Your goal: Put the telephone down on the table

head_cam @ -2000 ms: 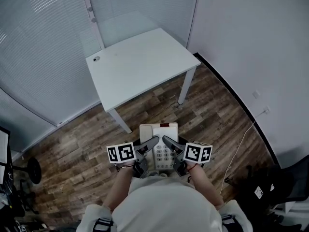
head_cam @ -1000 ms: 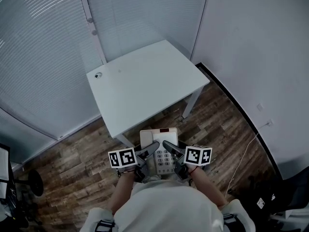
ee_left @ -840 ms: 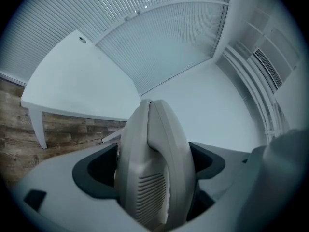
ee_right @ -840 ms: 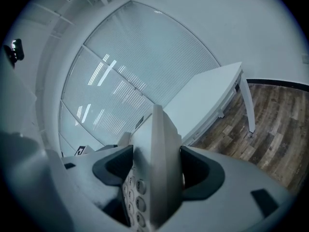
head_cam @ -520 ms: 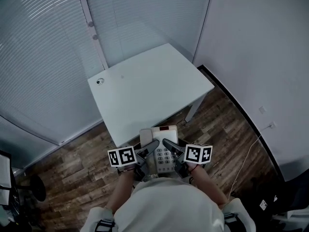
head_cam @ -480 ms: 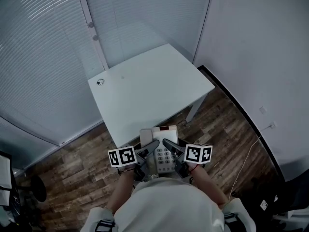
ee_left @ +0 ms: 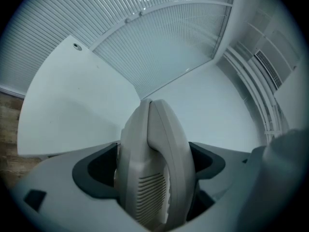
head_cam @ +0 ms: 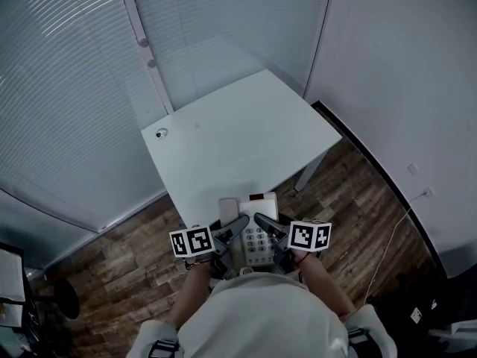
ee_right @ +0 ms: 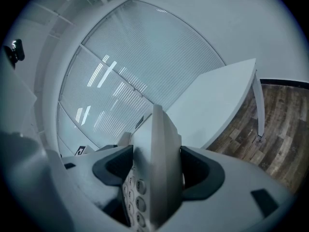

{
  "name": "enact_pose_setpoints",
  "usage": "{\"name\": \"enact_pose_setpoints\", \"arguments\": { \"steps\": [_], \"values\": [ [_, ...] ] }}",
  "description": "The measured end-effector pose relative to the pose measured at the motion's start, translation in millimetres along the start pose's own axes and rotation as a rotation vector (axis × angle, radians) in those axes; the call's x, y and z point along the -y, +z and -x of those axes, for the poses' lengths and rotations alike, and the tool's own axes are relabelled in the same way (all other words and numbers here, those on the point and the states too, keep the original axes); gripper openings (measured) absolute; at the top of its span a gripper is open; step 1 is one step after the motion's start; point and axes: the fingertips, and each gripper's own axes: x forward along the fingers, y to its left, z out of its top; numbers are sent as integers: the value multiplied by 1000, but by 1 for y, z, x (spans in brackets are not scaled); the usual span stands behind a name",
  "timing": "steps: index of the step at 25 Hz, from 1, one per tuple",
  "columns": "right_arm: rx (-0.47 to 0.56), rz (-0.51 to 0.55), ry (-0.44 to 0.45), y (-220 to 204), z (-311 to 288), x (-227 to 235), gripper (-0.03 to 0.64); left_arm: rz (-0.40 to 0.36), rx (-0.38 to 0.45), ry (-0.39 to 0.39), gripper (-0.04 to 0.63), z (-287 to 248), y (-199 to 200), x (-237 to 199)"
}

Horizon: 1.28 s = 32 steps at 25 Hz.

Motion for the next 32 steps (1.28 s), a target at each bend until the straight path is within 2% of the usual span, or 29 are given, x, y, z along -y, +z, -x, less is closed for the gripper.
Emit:
{"name": "enact_pose_setpoints", "arguments": {
  "steps": [16, 25, 32],
  "values": [
    [-23, -3, 1, 9, -14, 11, 316, 20, -2, 11, 426, -11, 9, -11],
    [-98, 33, 43, 55, -34, 37, 316, 55, 65, 38, 426, -52, 40, -15],
    [-153, 44, 79, 97, -65, 54, 314, 86, 116, 80, 426, -81, 79, -26]
  ]
}}
